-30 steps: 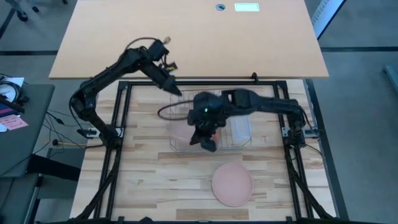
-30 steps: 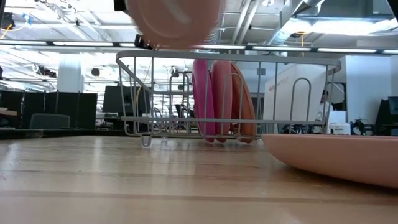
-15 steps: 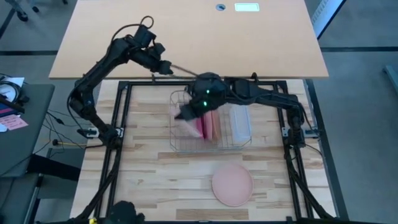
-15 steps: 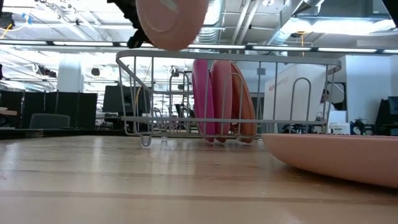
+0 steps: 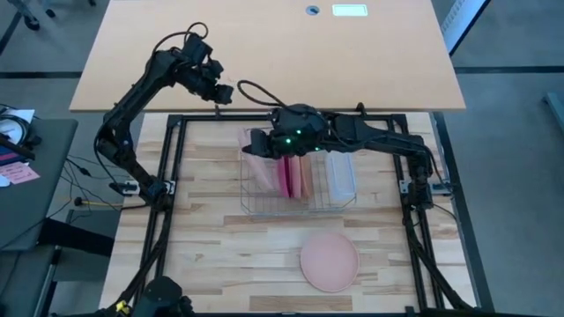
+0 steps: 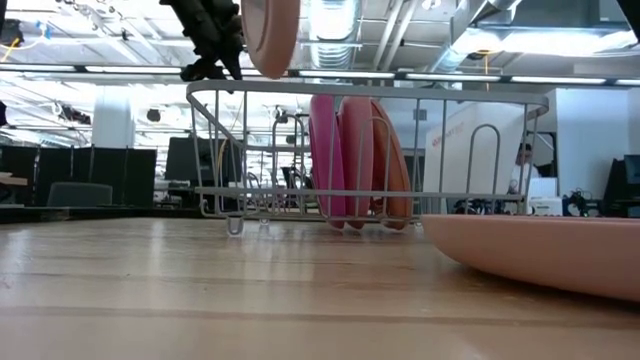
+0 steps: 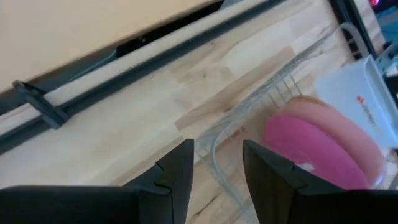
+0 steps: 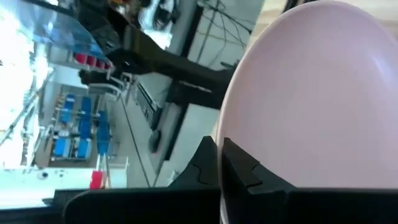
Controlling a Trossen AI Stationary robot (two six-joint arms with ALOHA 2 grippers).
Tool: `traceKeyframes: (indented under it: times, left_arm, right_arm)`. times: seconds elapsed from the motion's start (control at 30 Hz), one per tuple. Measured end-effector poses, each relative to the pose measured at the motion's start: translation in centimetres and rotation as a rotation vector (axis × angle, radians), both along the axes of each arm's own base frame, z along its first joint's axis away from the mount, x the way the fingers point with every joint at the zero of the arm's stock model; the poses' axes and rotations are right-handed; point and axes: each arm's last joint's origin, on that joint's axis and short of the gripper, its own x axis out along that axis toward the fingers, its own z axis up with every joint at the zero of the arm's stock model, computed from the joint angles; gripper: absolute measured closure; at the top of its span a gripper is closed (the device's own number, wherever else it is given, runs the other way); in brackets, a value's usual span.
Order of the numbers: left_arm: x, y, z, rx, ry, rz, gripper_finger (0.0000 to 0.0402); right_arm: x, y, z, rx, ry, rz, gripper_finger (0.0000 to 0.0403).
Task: Sort dishes
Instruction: Put the top beige plate in the dish rack
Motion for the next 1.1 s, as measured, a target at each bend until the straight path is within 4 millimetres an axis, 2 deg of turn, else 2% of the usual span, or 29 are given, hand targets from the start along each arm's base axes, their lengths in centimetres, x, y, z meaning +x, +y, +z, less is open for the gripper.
traceKeyframes:
  times: [0.2, 0.3, 0.4, 0.53, 0.7, 0.9, 1.1]
  left_arm:
    - [-0.1, 0.2, 0.0, 0.037, 0.023, 0.007, 0.0269]
    - [-0.3, 0.2, 0.2, 0.041, 0.007, -0.004, 0.0269]
    - [-0.4, -0.1, 0.3, 0.038, -0.010, -0.064, 0.0269]
    - [-0.7, -0.7, 0.3, 0.027, 0.007, -0.143, 0.0269]
    - [-0.9, -0.8, -0.3, 0.006, 0.003, -0.099, 0.0269]
    - [-0.8, -0.6, -2.2, -0.040, 0.022, -0.080, 0.0269]
    - [-0.9, -0.7, -4.3, -0.097, 0.060, -0.088, 0.0269]
  right_arm:
    - [0.5, -1.4, -2.4, 0.034, 0.093, -0.069, 0.0402]
    - [0.9, -0.9, -3.1, 0.066, 0.095, -0.070, 0.0402]
    - [1.8, -0.3, -3.7, 0.075, 0.020, -0.073, 0.0402]
    - [2.8, 0.0, -5.9, 0.079, -0.008, -0.148, 0.0402]
    - [3.2, 1.2, -7.2, 0.113, -0.022, -0.203, 0.0403]
    - [3.1, 1.4, -8.5, 0.131, 0.035, -0.223, 0.0403]
    - [2.8, 0.2, -8.1, 0.132, 0.035, -0.249, 0.0403]
